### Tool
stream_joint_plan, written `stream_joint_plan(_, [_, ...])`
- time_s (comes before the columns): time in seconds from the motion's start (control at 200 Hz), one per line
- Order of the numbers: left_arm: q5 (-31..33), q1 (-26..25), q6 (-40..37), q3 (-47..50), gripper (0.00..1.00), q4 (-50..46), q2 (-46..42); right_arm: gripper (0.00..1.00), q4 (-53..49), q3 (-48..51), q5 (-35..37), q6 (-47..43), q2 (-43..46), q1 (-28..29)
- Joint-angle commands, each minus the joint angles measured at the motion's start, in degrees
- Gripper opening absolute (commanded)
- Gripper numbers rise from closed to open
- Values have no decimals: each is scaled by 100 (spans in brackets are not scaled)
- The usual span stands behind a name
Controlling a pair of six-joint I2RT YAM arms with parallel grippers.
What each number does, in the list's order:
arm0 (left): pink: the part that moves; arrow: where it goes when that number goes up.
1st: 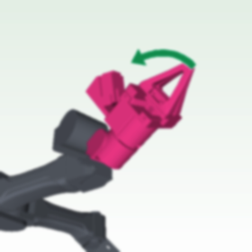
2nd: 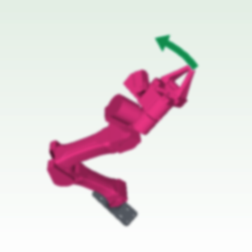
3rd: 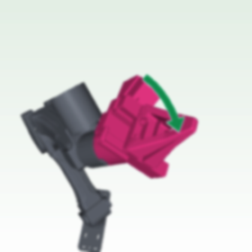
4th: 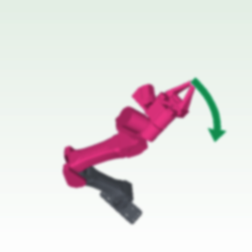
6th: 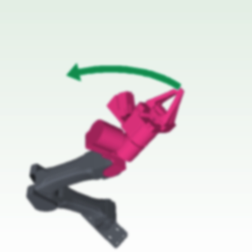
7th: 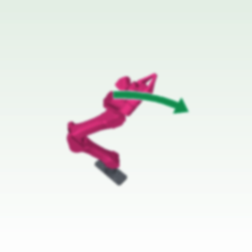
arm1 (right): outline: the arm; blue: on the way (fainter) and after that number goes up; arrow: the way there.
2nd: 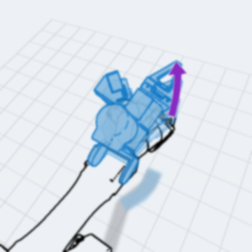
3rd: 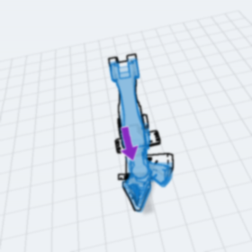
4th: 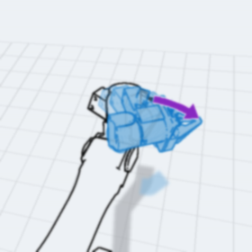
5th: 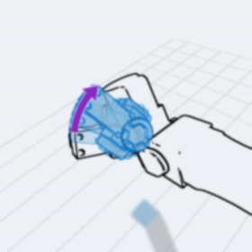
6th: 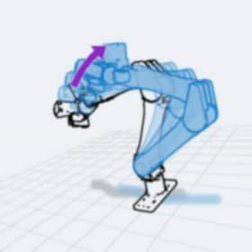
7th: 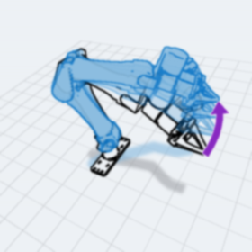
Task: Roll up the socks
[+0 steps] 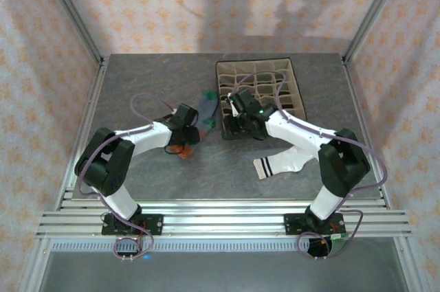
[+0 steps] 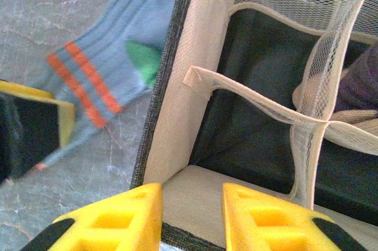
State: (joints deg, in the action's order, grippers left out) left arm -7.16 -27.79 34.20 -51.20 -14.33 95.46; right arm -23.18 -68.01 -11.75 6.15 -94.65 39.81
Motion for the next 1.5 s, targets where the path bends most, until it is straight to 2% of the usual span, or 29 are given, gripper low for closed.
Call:
stream_joint_plan(0.0, [69, -201, 577, 71, 38, 66, -420, 34, 195, 254, 418, -225, 257, 242])
stream_joint_plan(0.14, [426, -150, 315, 213, 41, -361, -1129, 38, 163, 285, 762, -384, 369, 503])
stream_joint_plan(0.33, [592, 325, 70, 842, 42, -834, -2182, 38, -141, -58, 1043, -429, 409, 761])
stream_joint_plan(0.425, [541, 668, 79, 1359, 42, -915, -2832, 38, -457, -456, 1327, -519, 120, 1126])
stream_joint_plan(0.551, [647, 889, 28, 1828, 43, -1239, -3692, 38, -434, -696, 1263, -404, -302, 1398])
stream_joint_plan(0.686, [818, 931, 47, 2145, 44, -1630, -4423, 37, -437, -950, 969, -320, -877, 1445])
stream_joint_plan(0.801, [809, 939, 122, 2393, 44, -1765, -4850, 34, -589, -1093, 1117, -501, -1257, 1387])
stream_joint_plan(1.026, [647, 938, 55, 2589, 43, -1568, -5108, 33, -568, -917, 1112, -895, -1471, 568])
stream_joint_plan(1.181, [589, 942, -46, 2523, 43, -1427, -4966, 33, -670, -1215, 1199, -1248, -1710, 86])
stream_joint_plan(1.321, [527, 936, -141, 2459, 43, -1391, -4746, 35, -551, -1253, 1118, -1604, -1514, 209])
stream_joint_plan(1.496, [487, 941, -180, 2482, 43, -1296, -4594, 41, -96, -818, 1196, -2388, -1113, 896])
